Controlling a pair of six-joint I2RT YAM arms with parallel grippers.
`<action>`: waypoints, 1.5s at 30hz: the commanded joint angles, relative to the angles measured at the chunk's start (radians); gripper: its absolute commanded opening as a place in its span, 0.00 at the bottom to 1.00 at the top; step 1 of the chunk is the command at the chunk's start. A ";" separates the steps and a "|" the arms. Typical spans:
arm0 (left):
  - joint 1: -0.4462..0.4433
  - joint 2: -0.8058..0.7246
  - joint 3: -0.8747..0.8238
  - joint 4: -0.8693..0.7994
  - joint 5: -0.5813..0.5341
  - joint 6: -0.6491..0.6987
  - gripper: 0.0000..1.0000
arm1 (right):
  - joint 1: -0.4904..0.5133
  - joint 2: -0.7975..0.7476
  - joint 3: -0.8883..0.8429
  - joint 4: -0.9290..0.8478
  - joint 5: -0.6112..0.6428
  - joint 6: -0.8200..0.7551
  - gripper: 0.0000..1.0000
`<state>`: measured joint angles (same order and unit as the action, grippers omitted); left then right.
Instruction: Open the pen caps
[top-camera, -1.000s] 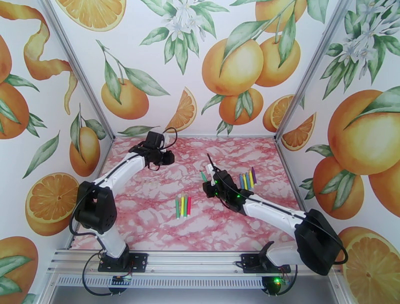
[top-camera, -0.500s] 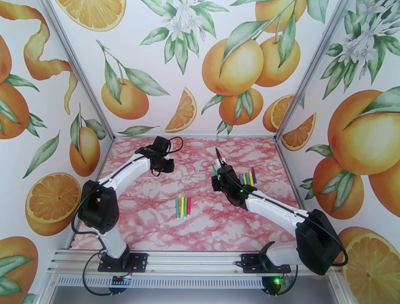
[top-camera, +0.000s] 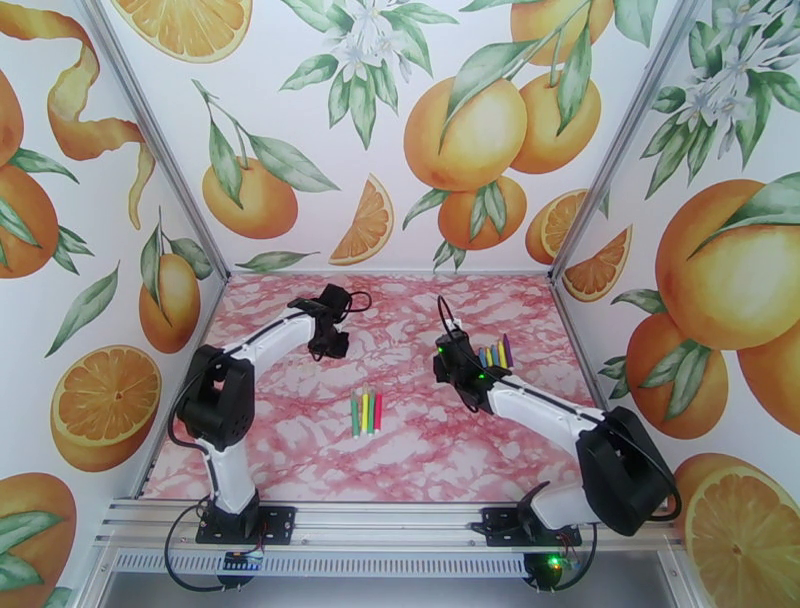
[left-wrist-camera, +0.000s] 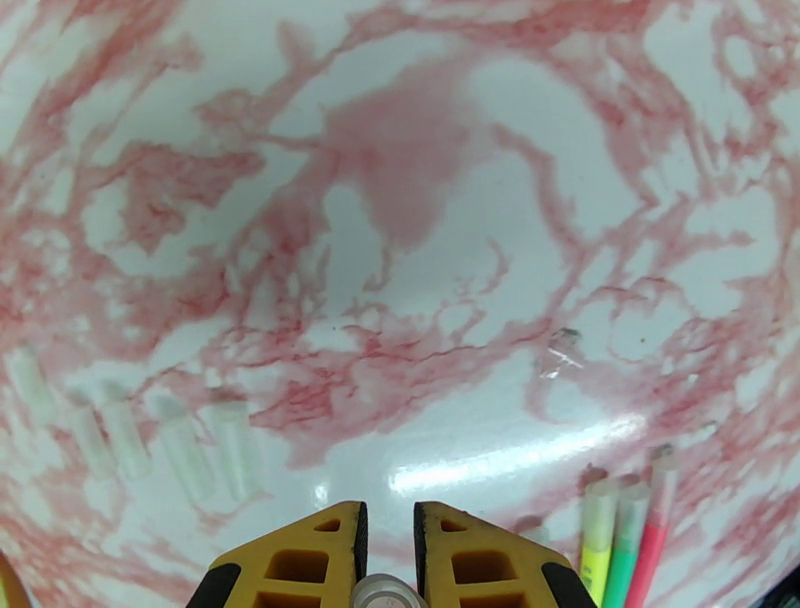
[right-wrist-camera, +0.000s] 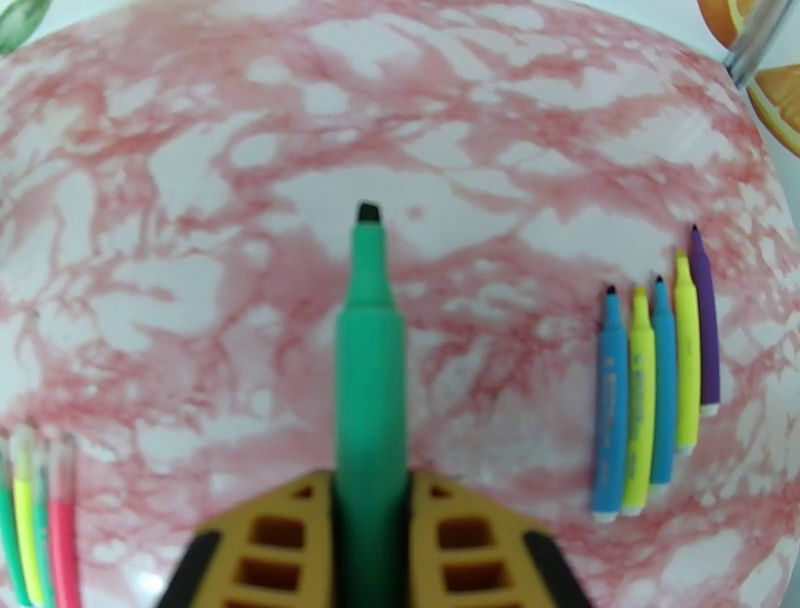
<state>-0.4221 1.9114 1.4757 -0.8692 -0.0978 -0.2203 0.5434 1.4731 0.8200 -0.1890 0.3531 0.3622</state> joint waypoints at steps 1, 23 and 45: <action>-0.004 0.024 0.035 -0.031 -0.042 0.016 0.01 | -0.021 0.030 0.030 -0.034 0.059 0.031 0.00; -0.003 0.126 0.028 -0.064 -0.132 0.007 0.06 | -0.154 0.178 0.089 -0.147 -0.023 0.071 0.01; 0.017 0.138 -0.020 -0.032 -0.137 0.009 0.21 | -0.232 0.280 0.126 -0.181 -0.094 0.104 0.11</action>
<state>-0.4152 2.0365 1.4670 -0.9134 -0.2325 -0.2085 0.3191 1.7363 0.9260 -0.3523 0.2802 0.4496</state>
